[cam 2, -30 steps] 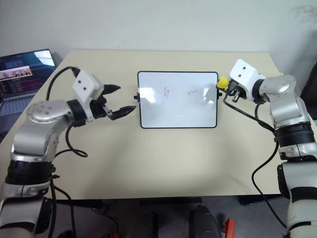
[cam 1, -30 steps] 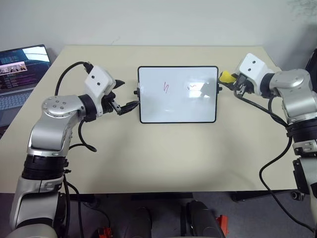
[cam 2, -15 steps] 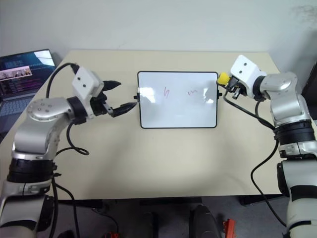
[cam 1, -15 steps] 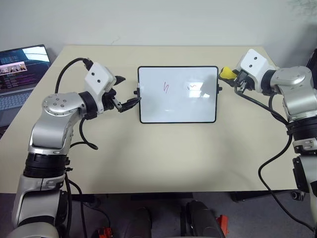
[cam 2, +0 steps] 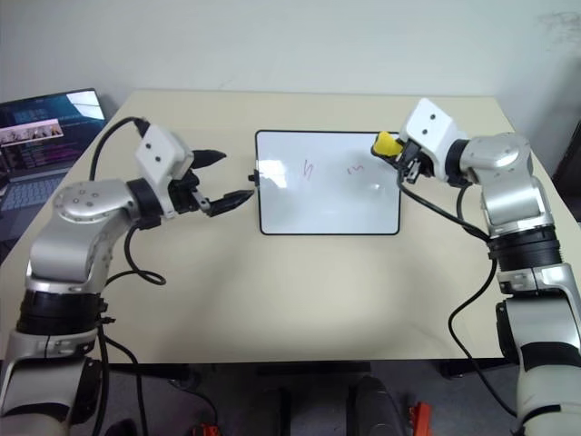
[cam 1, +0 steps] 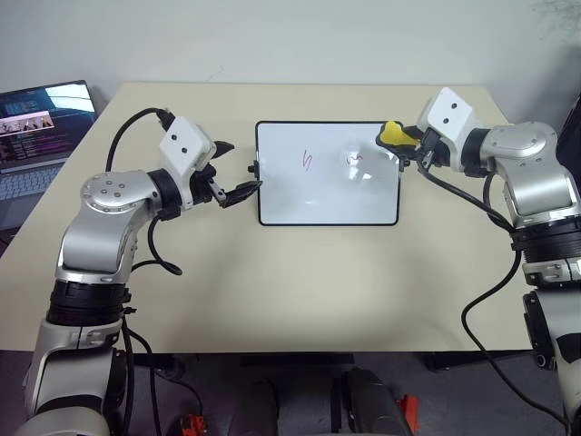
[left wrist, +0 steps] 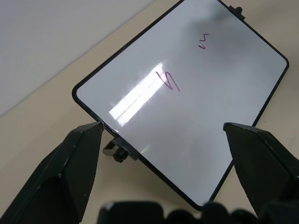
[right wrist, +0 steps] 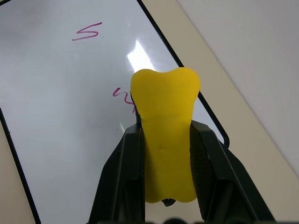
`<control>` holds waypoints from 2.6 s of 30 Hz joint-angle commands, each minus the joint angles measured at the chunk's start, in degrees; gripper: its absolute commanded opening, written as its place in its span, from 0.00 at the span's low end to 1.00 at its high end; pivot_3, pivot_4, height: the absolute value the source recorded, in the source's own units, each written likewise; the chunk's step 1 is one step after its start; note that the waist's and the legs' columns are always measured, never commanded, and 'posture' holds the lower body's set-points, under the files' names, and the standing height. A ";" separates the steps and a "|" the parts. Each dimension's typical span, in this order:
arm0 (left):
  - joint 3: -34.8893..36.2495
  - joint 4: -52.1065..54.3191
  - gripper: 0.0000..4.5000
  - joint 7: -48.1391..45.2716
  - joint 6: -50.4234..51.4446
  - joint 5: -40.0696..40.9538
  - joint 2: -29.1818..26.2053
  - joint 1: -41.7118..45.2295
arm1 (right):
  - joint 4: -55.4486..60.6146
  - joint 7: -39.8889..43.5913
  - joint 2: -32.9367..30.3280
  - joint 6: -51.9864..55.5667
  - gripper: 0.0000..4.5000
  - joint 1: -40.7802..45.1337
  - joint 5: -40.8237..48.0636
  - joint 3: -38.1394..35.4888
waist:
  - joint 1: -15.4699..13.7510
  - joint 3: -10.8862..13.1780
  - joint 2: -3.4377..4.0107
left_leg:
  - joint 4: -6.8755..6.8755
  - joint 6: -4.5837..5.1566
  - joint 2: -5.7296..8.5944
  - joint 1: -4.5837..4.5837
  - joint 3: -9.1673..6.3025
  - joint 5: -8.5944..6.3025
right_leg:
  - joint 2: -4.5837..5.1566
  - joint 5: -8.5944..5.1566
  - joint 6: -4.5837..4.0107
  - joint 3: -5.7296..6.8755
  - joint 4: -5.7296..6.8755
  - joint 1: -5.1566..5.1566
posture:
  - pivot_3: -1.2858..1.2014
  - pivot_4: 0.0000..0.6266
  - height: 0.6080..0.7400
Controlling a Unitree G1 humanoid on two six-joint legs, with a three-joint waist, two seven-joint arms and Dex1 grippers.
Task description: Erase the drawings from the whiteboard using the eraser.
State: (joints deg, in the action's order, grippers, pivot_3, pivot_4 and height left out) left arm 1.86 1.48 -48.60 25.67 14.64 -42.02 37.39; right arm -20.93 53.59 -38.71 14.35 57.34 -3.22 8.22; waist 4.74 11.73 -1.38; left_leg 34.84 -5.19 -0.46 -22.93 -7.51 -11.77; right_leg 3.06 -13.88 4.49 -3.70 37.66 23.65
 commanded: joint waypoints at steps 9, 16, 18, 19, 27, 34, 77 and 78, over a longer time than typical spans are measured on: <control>0.20 2.05 1.00 -0.92 -0.56 -0.03 -0.37 1.18 | 2.45 0.02 -0.50 0.13 0.22 0.40 0.54 -1.15 | 0.07 0.00 0.00 | 0.00 0.00 0.00 0.01 0.00 0.00 | 0.00 0.00 0.00 0.00 0.01 0.00 | 0.52 0.24 1.00; -0.06 0.57 1.00 -1.84 -1.09 -1.32 -1.81 -1.79 | 12.17 0.45 7.39 7.11 0.22 2.69 2.13 2.92 | 0.69 0.00 0.01 | -0.02 0.00 -0.02 0.09 0.02 0.00 | -0.02 0.00 -0.01 -0.04 0.13 0.01 | 0.52 0.24 1.00; -0.16 0.86 1.00 -1.55 -1.06 -1.29 -1.11 -2.34 | 9.27 -4.19 13.57 7.92 0.22 4.58 -0.52 5.89 | 0.88 0.00 0.01 | 0.00 0.00 -0.03 0.09 -0.01 0.00 | -0.03 0.00 -0.01 -0.02 0.20 0.02 | 0.52 0.24 1.00; -0.20 1.00 1.00 -1.48 -1.04 -1.29 -0.92 -2.49 | 8.02 -5.73 15.43 8.00 0.22 5.16 -1.52 6.76 | 0.95 0.00 0.01 | 0.03 0.00 -0.03 0.11 0.00 0.00 | -0.04 0.00 -0.01 -0.04 0.24 0.02 | 0.52 0.24 1.00; -0.35 2.53 1.00 -0.97 -0.24 -1.02 -0.61 -3.35 | -17.94 -20.38 26.52 -0.70 0.22 15.27 -7.97 8.80 | -0.20 -0.01 -0.01 | 0.07 -0.01 0.01 0.02 -0.10 0.02 | -0.02 0.01 -0.02 0.05 0.21 0.02 | 0.52 0.24 1.00; -0.29 4.34 1.00 -0.31 0.77 -0.51 -0.58 -4.15 | -34.41 -27.12 28.66 -10.15 0.22 21.79 -13.58 11.00 | 0.29 -0.01 -0.01 | -0.06 -0.01 0.00 0.02 -0.07 0.01 | -0.03 0.01 -0.04 0.03 0.24 0.13 | 0.52 0.24 1.00; 0.13 4.67 1.00 1.33 0.71 -0.56 -0.63 -4.37 | -48.22 -32.31 30.75 -7.74 0.22 28.94 -26.94 18.45 | 0.41 -0.11 -0.10 | -0.17 0.13 -0.05 0.75 -0.09 0.21 | -0.13 0.04 -0.02 -0.03 0.34 -0.37 | 0.52 0.24 1.00; 0.17 4.77 1.00 1.41 0.73 -0.56 -0.62 -4.49 | -48.95 -32.60 30.85 -8.07 0.22 29.49 -26.90 18.47 | 0.41 -0.11 -0.10 | -0.21 0.13 -0.05 0.69 -0.10 0.21 | -0.13 0.04 -0.03 -0.02 0.33 -0.32 | 0.52 0.24 1.00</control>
State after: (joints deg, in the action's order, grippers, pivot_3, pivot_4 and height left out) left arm 0.53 4.58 -47.81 27.12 13.99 -42.40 32.30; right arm -69.09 22.62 -7.38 6.85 84.50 -29.85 27.76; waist 5.16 11.62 -1.49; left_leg 34.62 -5.05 -0.51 -22.34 -7.61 -11.57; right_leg 2.93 -13.82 4.42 -3.71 38.00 23.42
